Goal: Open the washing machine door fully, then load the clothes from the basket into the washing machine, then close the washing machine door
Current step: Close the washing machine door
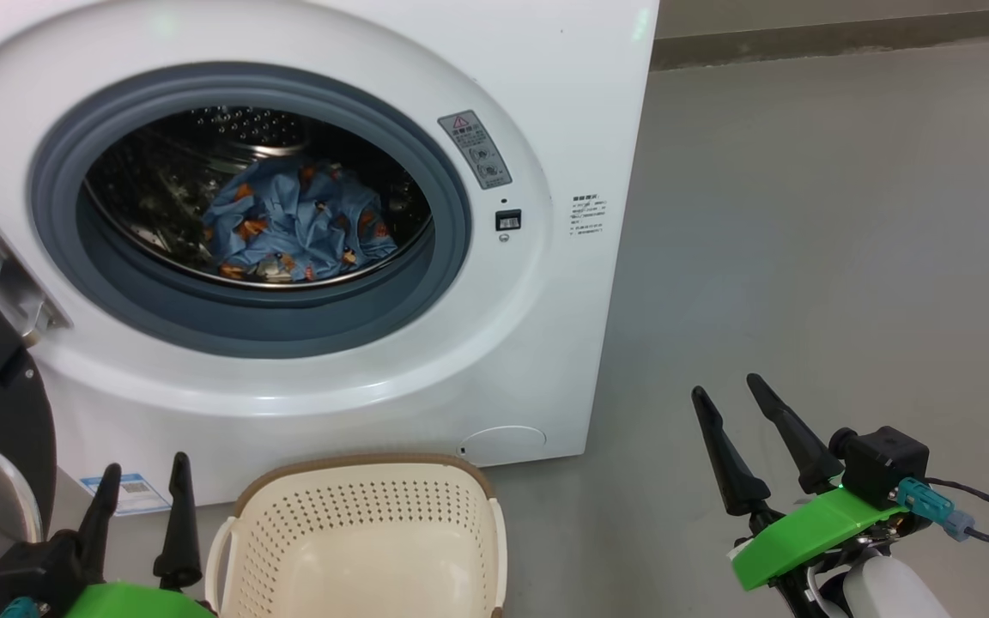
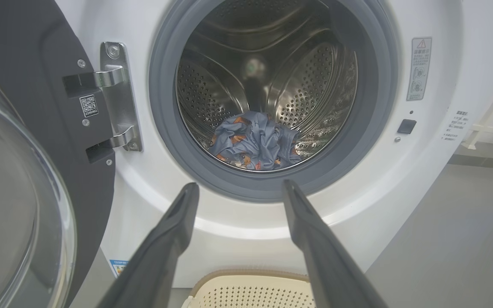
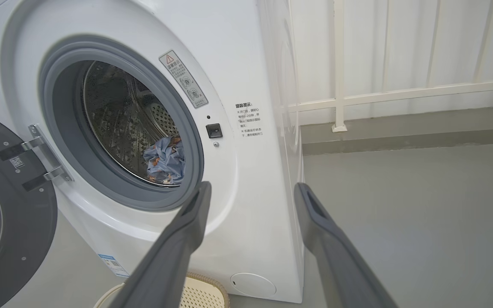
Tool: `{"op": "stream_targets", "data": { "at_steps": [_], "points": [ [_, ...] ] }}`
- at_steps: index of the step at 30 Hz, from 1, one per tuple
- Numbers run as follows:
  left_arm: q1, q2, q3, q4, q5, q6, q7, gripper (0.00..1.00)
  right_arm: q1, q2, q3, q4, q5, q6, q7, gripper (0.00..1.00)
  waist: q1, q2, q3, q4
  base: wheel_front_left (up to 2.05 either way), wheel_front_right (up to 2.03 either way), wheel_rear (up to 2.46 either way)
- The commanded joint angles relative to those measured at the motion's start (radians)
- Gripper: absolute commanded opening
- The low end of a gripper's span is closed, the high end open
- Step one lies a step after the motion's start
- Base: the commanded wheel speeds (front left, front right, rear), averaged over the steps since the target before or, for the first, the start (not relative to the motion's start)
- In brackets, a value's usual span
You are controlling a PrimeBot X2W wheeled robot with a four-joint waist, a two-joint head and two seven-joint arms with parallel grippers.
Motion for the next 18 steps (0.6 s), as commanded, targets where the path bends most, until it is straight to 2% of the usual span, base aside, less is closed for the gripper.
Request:
{"op": "stream_targets", "data": {
  "at_steps": [1, 12, 18],
  "points": [
    [-0.041, 0.019, 0.042, -0.021, 0.015, 0.0, -0.006, 1.0, -0.014, -0.002, 0.025, -0.021, 0.005, 0.002, -0.012, 1.0, 0.0, 0.0, 0.0, -0.001, 0.0, 0.0, 0.0],
    [-0.037, 0.012, 0.05, -0.031, 0.017, -0.005, -0.006, 1.0, -0.01, -0.001, 0.02, -0.026, 0.004, 0.002, -0.012, 1.0, 0.0, 0.0, -0.001, -0.006, -0.01, 0.01, 0.0],
    [-0.037, 0.006, 0.055, -0.035, 0.021, -0.007, -0.006, 1.0, -0.01, 0.0, 0.019, -0.027, 0.005, 0.002, -0.012, 1.0, 0.0, 0.0, 0.0, -0.003, -0.61, 0.58, 0.03]
  ]
}}
